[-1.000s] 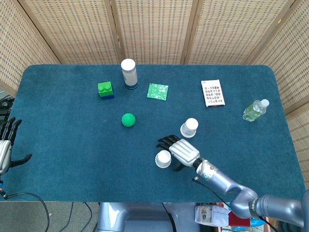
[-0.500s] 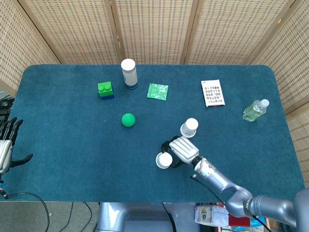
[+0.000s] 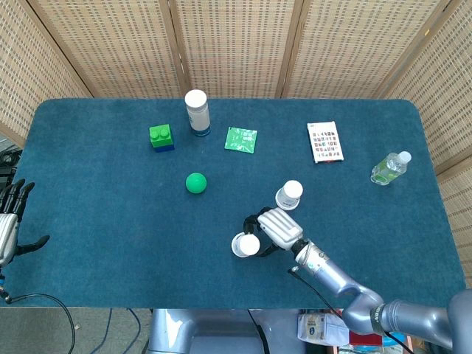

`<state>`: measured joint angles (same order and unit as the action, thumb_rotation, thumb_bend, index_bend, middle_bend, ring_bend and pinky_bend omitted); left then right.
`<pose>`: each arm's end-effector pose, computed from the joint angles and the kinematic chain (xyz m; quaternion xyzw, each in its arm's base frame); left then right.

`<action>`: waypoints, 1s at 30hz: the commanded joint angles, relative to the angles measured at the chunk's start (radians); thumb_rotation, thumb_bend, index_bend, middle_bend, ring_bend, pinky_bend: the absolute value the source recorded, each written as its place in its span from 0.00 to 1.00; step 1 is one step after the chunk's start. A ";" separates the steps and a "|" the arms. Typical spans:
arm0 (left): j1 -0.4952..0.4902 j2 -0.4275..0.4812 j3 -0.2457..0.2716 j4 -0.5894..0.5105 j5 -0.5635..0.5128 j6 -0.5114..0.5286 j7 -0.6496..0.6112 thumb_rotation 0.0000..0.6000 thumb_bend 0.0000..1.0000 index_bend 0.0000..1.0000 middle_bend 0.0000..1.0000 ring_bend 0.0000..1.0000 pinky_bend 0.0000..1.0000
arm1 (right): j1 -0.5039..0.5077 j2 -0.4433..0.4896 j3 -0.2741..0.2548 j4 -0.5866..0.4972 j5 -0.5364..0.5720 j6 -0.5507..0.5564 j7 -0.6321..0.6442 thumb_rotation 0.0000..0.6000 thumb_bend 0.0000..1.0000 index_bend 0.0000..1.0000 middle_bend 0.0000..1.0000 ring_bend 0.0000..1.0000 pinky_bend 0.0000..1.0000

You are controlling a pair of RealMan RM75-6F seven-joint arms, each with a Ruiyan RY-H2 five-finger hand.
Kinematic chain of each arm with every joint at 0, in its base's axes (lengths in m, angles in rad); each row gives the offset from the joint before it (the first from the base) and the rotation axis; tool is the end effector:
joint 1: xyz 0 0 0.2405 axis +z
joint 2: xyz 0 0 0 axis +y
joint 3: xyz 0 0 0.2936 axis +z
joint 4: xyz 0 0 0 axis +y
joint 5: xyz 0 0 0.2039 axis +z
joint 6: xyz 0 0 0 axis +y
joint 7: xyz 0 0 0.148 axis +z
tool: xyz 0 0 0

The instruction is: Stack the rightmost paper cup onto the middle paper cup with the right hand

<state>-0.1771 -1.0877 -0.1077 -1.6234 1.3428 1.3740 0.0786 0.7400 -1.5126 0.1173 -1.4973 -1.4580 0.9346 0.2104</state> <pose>-0.3442 0.2300 0.1936 -0.5901 -0.3852 -0.3516 0.6163 -0.1518 -0.3436 -0.0142 0.7348 -0.4472 0.4548 0.2309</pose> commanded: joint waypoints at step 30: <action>-0.010 0.022 0.019 -0.018 0.016 -0.034 -0.029 1.00 0.18 0.00 0.00 0.00 0.00 | 0.025 0.196 0.191 -0.003 0.465 -0.081 -0.150 1.00 0.15 0.57 0.60 0.54 0.39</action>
<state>-0.1866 -1.0664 -0.0888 -1.6407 1.3597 1.3400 0.0493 0.7609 -1.3151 0.3090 -1.5028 -0.9993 0.8608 0.0653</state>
